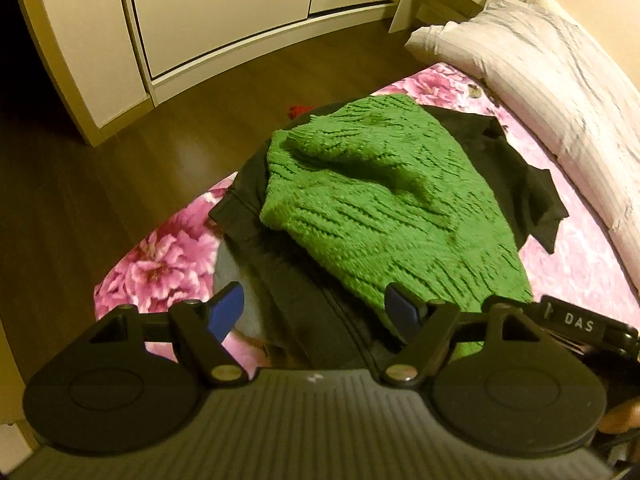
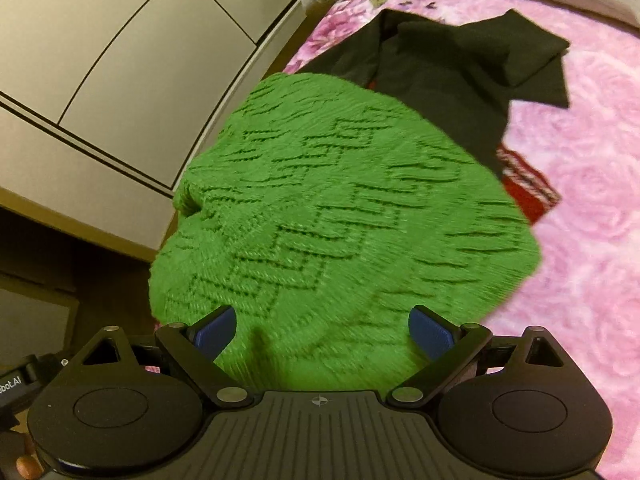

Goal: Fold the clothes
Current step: 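Grasp the green knit vest with the right gripper and lift it off the pile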

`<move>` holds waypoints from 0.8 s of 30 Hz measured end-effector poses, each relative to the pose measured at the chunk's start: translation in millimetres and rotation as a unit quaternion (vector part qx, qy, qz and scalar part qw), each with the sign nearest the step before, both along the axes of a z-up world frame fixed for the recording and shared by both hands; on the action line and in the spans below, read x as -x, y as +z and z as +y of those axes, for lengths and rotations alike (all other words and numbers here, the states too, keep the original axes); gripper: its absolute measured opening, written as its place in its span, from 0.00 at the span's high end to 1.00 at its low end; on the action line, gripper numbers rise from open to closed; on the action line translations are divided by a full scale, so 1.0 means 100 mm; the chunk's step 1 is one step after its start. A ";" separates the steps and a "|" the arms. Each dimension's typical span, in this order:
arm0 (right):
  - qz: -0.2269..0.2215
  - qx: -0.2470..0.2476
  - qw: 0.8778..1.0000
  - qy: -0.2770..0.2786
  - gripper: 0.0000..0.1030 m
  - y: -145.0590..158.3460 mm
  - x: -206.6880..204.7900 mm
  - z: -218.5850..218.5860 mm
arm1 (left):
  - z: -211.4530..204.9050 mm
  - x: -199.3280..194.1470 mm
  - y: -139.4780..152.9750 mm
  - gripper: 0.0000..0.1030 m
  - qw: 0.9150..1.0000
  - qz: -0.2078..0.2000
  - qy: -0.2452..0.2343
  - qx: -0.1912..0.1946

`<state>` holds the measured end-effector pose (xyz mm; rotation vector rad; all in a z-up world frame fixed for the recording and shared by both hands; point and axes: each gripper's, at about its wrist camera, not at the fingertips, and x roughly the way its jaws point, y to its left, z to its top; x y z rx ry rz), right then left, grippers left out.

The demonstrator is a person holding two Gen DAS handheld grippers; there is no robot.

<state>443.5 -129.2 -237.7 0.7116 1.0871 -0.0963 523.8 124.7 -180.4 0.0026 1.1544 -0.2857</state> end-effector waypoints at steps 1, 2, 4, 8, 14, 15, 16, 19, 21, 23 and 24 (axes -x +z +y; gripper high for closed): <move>-0.005 -0.006 1.000 -0.001 0.07 -0.05 -0.05 0.02 | 0.00 -0.04 -0.03 0.28 1.000 0.002 0.000 -0.001; -0.009 -0.012 1.000 -0.003 0.07 -0.10 -0.10 0.03 | 0.00 -0.08 -0.06 0.28 1.000 0.004 0.001 -0.002; -0.010 -0.018 1.000 0.006 0.07 -0.21 -0.20 0.08 | 0.00 -0.15 -0.13 0.28 1.000 0.010 0.006 -0.004; -0.018 0.011 0.999 0.041 0.29 -0.31 -0.31 0.22 | 0.01 -0.22 -0.19 0.28 1.000 0.014 0.012 -0.007; -0.083 0.030 0.993 0.073 0.92 -0.01 -0.16 0.13 | 0.00 -0.26 -0.12 0.31 1.000 0.007 0.014 -0.006; -0.098 0.026 0.992 0.069 0.93 0.07 -0.12 0.09 | 0.00 -0.25 -0.07 0.31 1.000 0.002 0.013 -0.004; -0.111 0.019 0.992 0.063 0.93 0.15 -0.09 0.05 | 0.00 -0.25 -0.03 0.31 1.000 -0.003 0.012 -0.001; -0.156 -0.010 0.987 0.031 0.95 0.45 -0.02 -0.10 | -0.01 -0.20 0.11 0.31 1.000 -0.019 0.008 0.008; -0.190 -0.027 0.981 0.001 0.95 0.69 0.07 -0.23 | -0.02 -0.15 0.22 0.31 0.999 -0.031 0.004 0.014; -0.226 -0.041 0.973 -0.026 0.96 0.96 0.18 -0.38 | -0.03 -0.07 0.34 0.31 0.999 -0.043 0.001 0.022; -0.244 -0.044 0.968 -0.037 0.96 1.10 0.24 -0.45 | -0.04 -0.03 0.40 0.31 0.998 -0.049 -0.002 0.026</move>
